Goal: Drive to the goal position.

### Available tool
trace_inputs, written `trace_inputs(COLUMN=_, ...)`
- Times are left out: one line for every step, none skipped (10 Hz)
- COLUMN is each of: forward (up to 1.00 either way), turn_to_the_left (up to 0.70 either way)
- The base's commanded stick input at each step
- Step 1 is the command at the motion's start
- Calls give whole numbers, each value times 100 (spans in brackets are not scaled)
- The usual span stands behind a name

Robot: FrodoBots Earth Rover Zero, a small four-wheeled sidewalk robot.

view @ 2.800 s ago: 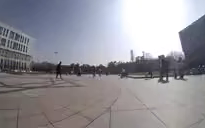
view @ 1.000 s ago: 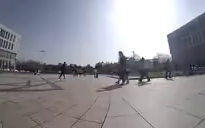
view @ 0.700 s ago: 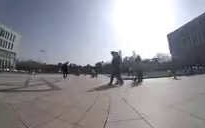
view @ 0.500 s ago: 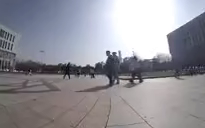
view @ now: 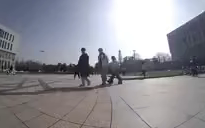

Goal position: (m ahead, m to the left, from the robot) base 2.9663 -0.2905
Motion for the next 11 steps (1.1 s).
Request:
trace_inputs(forward=0, turn_to_the_left=0)
trace_inputs(forward=0, turn_to_the_left=0)
trace_inputs(forward=0, turn_to_the_left=0)
trace_inputs(forward=0, turn_to_the_left=19)
trace_inputs(forward=0, turn_to_the_left=50)
trace_inputs(forward=0, turn_to_the_left=50)
trace_inputs(forward=0, turn_to_the_left=50)
trace_inputs(forward=0, turn_to_the_left=50)
trace_inputs(forward=0, turn_to_the_left=50)
trace_inputs(forward=0, turn_to_the_left=50)
trace_inputs(forward=0, turn_to_the_left=50)
